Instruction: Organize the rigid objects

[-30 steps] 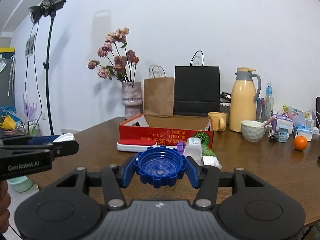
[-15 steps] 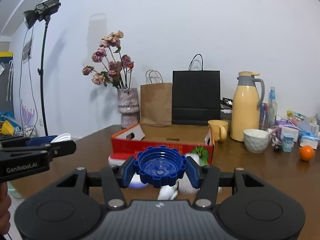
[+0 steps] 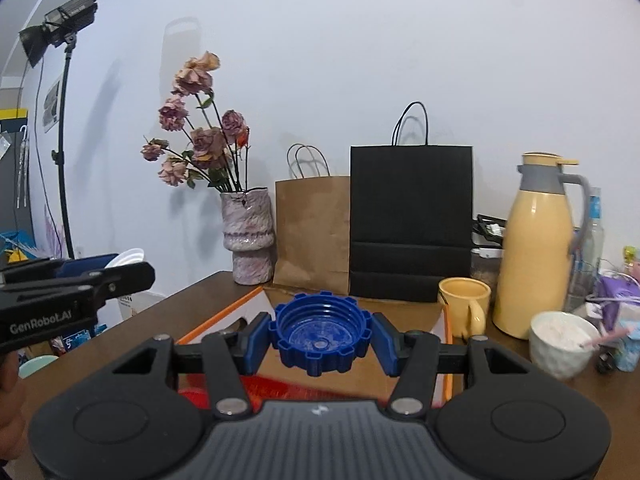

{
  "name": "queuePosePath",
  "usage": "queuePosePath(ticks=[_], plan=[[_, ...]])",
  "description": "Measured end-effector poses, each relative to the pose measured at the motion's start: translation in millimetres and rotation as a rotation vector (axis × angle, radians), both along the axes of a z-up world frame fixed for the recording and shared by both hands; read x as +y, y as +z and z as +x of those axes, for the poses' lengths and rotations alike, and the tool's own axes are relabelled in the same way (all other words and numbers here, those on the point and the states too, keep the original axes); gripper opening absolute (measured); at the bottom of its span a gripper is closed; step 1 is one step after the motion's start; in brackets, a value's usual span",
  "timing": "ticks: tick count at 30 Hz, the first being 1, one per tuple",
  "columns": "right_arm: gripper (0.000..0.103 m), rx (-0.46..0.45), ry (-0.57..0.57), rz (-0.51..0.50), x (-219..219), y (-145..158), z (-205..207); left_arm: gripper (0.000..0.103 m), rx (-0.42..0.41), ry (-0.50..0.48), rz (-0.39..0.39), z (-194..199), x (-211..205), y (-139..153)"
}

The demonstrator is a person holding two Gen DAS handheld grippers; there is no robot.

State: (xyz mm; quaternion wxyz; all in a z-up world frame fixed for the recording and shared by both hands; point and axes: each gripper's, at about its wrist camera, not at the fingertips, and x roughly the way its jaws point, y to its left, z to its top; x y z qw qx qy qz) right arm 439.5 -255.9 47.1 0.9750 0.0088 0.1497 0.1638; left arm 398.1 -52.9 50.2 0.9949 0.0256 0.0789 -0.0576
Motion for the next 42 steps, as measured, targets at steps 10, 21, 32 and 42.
queuePosePath(ticks=[10,21,32,42], plan=[[0.053,0.112,-0.018,-0.052,2,9,138,0.041,0.18,-0.008,-0.032,135,12,-1],[0.053,0.446,-0.067,-0.076,5,-53,264,0.041,0.527,0.052,0.009,277,32,-64],[0.053,0.59,-0.142,-0.236,11,-101,316,0.062,0.699,0.037,0.062,325,29,-102],[0.075,0.574,-0.107,-0.185,8,-69,297,0.078,0.7,0.045,0.027,308,30,-77]])
